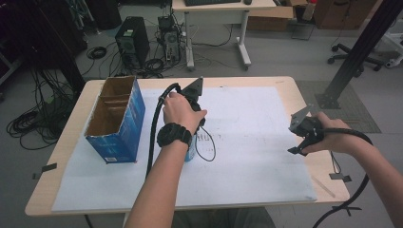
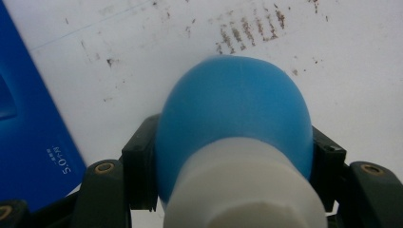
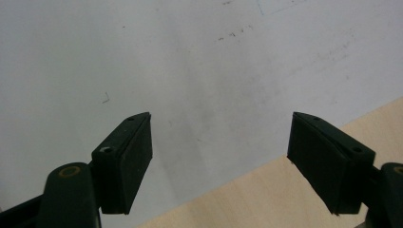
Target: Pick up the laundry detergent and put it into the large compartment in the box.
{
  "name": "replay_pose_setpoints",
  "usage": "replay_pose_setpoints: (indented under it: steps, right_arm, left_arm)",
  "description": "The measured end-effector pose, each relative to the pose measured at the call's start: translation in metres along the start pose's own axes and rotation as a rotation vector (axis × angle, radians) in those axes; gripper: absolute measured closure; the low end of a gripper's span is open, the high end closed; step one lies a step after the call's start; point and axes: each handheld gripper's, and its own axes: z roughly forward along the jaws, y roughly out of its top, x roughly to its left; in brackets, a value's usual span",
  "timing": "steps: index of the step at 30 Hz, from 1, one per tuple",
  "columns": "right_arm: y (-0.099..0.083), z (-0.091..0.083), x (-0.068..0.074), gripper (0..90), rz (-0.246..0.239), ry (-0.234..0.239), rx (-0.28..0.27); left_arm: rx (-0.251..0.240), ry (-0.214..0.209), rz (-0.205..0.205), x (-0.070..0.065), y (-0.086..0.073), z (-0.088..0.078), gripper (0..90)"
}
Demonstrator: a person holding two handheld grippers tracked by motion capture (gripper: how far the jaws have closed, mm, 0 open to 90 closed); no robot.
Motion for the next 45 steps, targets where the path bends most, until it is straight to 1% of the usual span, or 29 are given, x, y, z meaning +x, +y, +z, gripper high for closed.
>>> replay_pose_setpoints:
  steps: [5,6,8,10,14,28,37,43,45]
  right_arm:
    - [0.000,-0.001,0.000,23.4,0.001,-0.001,0.001]
    - [0.000,-0.001,0.000,23.4,0.002,-0.001,0.002]
    - [0.000,-0.002,0.000,23.4,0.002,-0.001,0.001]
    - [0.001,-0.002,0.000,23.3,0.001,-0.003,0.000]
    - [0.001,-0.003,0.000,23.3,0.001,-0.003,-0.003]
    - [0.002,-0.007,-0.001,23.4,-0.001,-0.010,-0.006]
    - [0.003,-0.010,-0.002,23.4,0.002,-0.013,-0.005]
    - [0.004,-0.011,-0.003,23.4,0.000,-0.016,-0.003]
    - [0.004,-0.012,-0.004,23.4,0.001,-0.017,-0.003]
  left_arm:
    - [0.000,-0.018,-0.004,0.002,0.000,-0.003,37.4]
    - [-0.004,-0.031,-0.002,0.003,0.000,-0.006,37.4]
    - [-0.003,-0.033,0.002,0.004,0.000,-0.011,37.4]
    - [-0.002,-0.033,0.003,0.004,0.000,-0.012,37.4]
    - [0.008,-0.020,0.016,0.006,0.000,-0.024,37.5]
    - [0.029,-0.009,0.029,0.017,-0.002,-0.058,37.5]
    - [0.045,-0.015,0.042,0.024,-0.002,-0.076,37.5]
    - [0.045,-0.017,0.043,0.026,0.000,-0.086,37.5]
    - [0.047,-0.022,0.044,0.027,0.001,-0.092,37.5]
